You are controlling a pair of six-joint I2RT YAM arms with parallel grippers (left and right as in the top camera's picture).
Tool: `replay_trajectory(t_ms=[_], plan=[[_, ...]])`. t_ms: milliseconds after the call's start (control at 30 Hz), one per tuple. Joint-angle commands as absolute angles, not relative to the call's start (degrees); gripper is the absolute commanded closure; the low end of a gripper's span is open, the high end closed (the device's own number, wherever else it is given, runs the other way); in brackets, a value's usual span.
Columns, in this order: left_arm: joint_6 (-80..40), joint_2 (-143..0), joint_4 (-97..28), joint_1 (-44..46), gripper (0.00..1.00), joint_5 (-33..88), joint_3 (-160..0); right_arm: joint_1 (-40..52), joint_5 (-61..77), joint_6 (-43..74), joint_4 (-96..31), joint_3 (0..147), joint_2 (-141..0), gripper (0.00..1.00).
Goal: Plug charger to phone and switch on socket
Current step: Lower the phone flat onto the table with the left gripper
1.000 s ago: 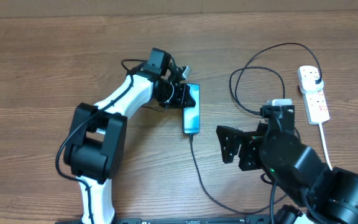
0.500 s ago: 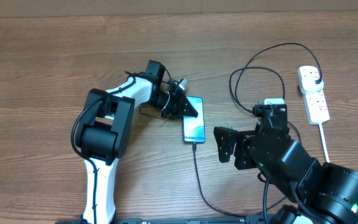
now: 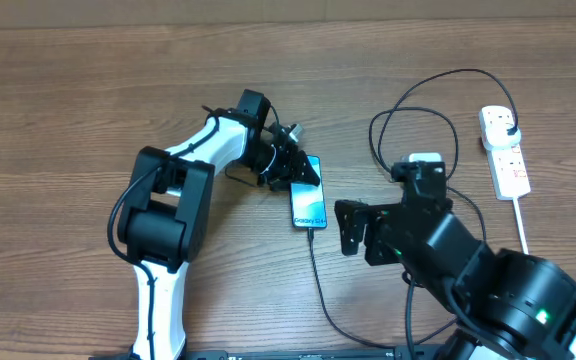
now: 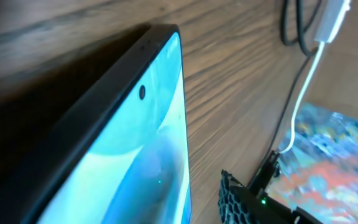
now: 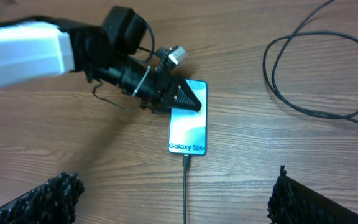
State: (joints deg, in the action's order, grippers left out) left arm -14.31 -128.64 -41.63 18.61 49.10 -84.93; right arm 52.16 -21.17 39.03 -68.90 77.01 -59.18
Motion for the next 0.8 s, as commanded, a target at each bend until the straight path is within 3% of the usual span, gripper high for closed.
replay_trajectory(t_ms=[0, 167, 267, 400, 500, 767], plan=[[-15.88, -133.67, -43.57, 18.0, 0.48, 23.59, -82.24, 52.01, -19.94, 40.4, -68.6, 76.79, -60.73, 0.0], [-15.88, -133.67, -44.58, 17.96, 0.39, 19.88, -82.24, 52.01, -19.64, 47.22, -68.42, 76.79, -62.17, 0.0], [-15.86, -133.67, -44.91, 17.96, 0.24, 19.0, -82.24, 52.01, -19.33, 52.16, -68.2, 76.79, -62.65, 0.0], [-15.86, -133.67, -45.06, 17.96, 0.14, 18.87, -82.24, 52.01, -19.2, 54.24, -68.23, 76.79, -63.59, 0.0], [-15.86, -133.67, -45.28, 17.96, 0.0, 18.85, -82.24, 52.01, -19.2, 54.24, -68.25, 76.79, -64.45, 0.0], [-15.88, -133.67, -46.57, 17.96, 0.0, 15.84, -82.24, 52.01, -19.18, 54.26, -68.45, 76.79, -65.43, 0.0]])
